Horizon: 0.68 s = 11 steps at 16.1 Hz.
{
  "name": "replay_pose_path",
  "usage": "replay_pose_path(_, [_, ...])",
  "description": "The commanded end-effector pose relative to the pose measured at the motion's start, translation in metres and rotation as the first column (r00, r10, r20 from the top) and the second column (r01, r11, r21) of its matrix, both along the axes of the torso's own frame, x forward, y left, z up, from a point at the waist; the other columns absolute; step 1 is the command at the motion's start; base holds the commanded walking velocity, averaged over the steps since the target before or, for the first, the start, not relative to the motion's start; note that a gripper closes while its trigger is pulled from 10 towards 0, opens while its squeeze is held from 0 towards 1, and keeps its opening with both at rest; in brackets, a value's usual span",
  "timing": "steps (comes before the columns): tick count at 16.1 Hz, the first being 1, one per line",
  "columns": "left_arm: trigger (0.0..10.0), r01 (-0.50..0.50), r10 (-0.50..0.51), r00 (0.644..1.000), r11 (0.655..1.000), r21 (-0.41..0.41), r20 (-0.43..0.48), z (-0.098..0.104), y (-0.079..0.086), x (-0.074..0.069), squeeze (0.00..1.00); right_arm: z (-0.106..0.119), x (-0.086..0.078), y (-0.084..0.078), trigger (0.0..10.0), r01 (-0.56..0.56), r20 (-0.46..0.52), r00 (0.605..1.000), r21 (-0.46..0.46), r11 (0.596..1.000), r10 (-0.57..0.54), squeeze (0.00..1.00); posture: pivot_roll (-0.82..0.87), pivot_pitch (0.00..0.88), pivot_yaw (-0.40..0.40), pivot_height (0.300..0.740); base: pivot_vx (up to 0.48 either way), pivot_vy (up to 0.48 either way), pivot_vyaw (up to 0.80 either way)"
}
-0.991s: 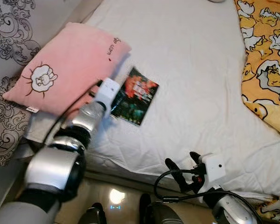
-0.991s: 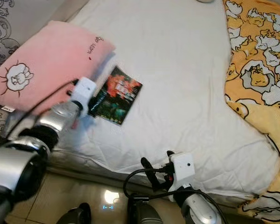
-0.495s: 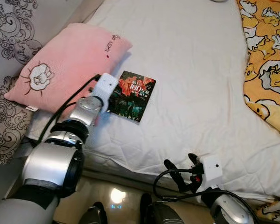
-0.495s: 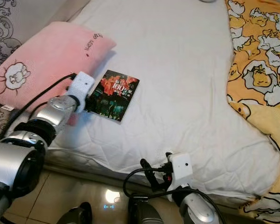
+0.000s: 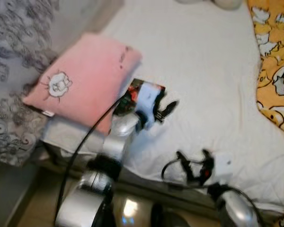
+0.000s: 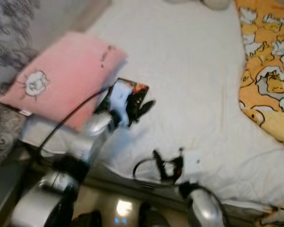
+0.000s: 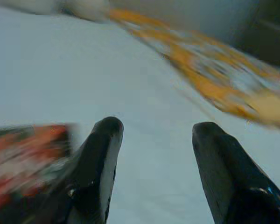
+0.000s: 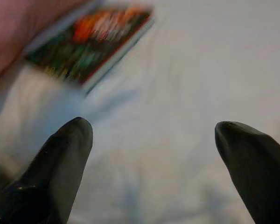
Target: Clean up the room
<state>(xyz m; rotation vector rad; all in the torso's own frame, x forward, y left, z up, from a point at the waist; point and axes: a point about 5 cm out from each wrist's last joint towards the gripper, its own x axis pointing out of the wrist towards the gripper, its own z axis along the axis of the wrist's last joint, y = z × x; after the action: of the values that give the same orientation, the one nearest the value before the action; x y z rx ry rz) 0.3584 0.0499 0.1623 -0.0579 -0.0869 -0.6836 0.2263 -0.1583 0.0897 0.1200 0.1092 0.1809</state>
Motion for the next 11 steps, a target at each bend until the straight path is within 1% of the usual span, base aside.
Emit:
replay_pose_path(1, [10.0,-0.185,0.184,0.983,0.981,-0.057,-0.021,-0.005,0.029,-0.002,0.00,0.002,0.002,-0.015,10.0,0.108,0.024,0.994,-0.004,0.994,-0.108,0.00,-0.01,0.042,-0.019,0.740,0.000,0.000,0.00])
replay_pose_path(2, [10.0,-0.286,0.283,0.958,0.955,-0.076,-0.050,-0.018,0.049,-0.010,0.00,0.005,0.003,-0.023,10.0,0.161,0.045,0.986,-0.014,0.987,-0.160,0.00,0.01,0.021,-0.019,0.740,0.000,0.000,0.00])
replay_pose_path(3, [10.0,-0.396,0.391,0.917,0.916,-0.060,-0.083,-0.036,0.075,-0.023,0.00,0.004,0.003,-0.033,10.0,0.217,0.057,0.975,-0.029,0.976,-0.215,0.00,0.02,0.000,-0.022,0.740,0.000,-0.480,0.00])
replay_pose_path(4, [10.0,-0.452,0.449,0.887,0.892,-0.006,-0.109,-0.051,0.088,-0.032,0.00,-0.005,0.006,-0.039,10.0,0.231,0.039,0.973,-0.054,0.971,-0.229,0.00,0.04,0.000,-0.032,0.740,0.000,-0.480,0.00])
replay_pose_path(5, [10.0,-0.473,0.472,0.873,0.881,0.027,-0.125,-0.061,0.093,-0.035,0.00,-0.013,0.011,-0.039,10.0,0.224,0.027,0.975,-0.068,0.972,-0.222,0.00,0.05,0.000,-0.033,0.740,0.000,-0.480,0.00])
replay_pose_path(6, [10.0,-0.479,0.481,0.864,0.876,0.049,-0.148,-0.068,0.092,-0.031,0.00,-0.017,0.019,-0.036,10.0,0.210,0.017,0.978,-0.067,0.975,-0.209,0.00,0.06,0.000,-0.037,0.740,0.000,-0.480,0.00])
replay_pose_path(7, [10.0,-0.471,0.475,0.868,0.880,0.066,-0.145,-0.069,0.091,-0.027,0.00,-0.018,0.027,-0.032,10.0,0.195,0.016,0.981,-0.059,0.979,-0.194,0.00,0.07,0.000,-0.038,0.740,0.000,-0.480,0.00])
replay_pose_path(8, [10.0,-0.451,0.458,0.881,0.889,0.083,-0.120,-0.067,0.089,-0.025,0.00,-0.018,0.035,-0.029,10.0,0.181,0.021,0.983,-0.052,0.982,-0.181,0.00,0.07,0.000,-0.039,0.740,0.000,-0.480,0.00])
replay_pose_path(9, [10.0,-0.420,0.429,0.897,0.902,0.098,-0.102,-0.064,0.086,-0.022,0.00,-0.018,0.041,-0.026,10.0,0.172,0.025,0.985,-0.053,0.984,-0.170,0.00,0.08,0.000,-0.038,0.740,0.000,0.000,0.00])
replay_pose_path(11, [10.0,-0.373,0.381,0.922,0.922,0.104,-0.072,-0.061,0.082,-0.021,0.00,-0.018,0.046,-0.025,10.0,0.168,0.042,0.985,-0.056,0.984,-0.166,0.00,0.08,0.000,-0.036,0.740,0.000,0.000,0.00])
